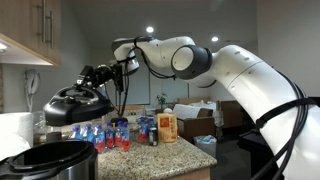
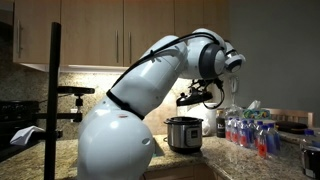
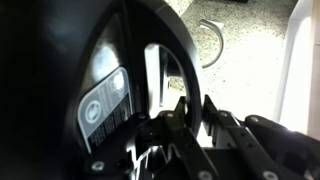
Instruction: Take the lid off the rice cooker and place it on the counter top
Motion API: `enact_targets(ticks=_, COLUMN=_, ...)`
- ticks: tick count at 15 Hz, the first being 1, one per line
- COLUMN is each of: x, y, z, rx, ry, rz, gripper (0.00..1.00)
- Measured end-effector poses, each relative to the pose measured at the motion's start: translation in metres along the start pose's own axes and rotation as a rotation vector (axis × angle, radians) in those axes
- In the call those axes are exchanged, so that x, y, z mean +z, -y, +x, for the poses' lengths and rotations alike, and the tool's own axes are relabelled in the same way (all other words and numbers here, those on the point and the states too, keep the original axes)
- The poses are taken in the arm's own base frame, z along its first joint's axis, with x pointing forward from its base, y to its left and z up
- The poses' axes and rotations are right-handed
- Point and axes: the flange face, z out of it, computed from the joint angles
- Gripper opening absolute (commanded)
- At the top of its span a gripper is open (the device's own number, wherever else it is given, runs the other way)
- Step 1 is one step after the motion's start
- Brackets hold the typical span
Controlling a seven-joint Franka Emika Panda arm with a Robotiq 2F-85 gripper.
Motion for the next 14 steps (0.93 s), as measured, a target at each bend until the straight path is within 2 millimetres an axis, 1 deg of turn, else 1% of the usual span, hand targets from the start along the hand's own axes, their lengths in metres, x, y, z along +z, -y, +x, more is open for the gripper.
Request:
enact_targets(ticks=4, x=-0.045, y=-0.019, z=-0.023, rx=0.036, ry=-0.080, rz=0.024, gripper=0.05)
enact_targets(ticks=7, x=-0.074, y=-0.039, z=-0.048, rx=0.078, ry=-0.131, rz=0.048, gripper=0.05)
enact_targets(ticks=12, x=-0.105, y=-0.081, z=-0.103, rx=0.133, ry=-0.225, rz=0.110, gripper=0.05)
enact_targets(ticks=14, x=-0.113, y=-0.100, z=-0.129, rx=0.149, ry=-0.270, rz=0.127, gripper=0.05)
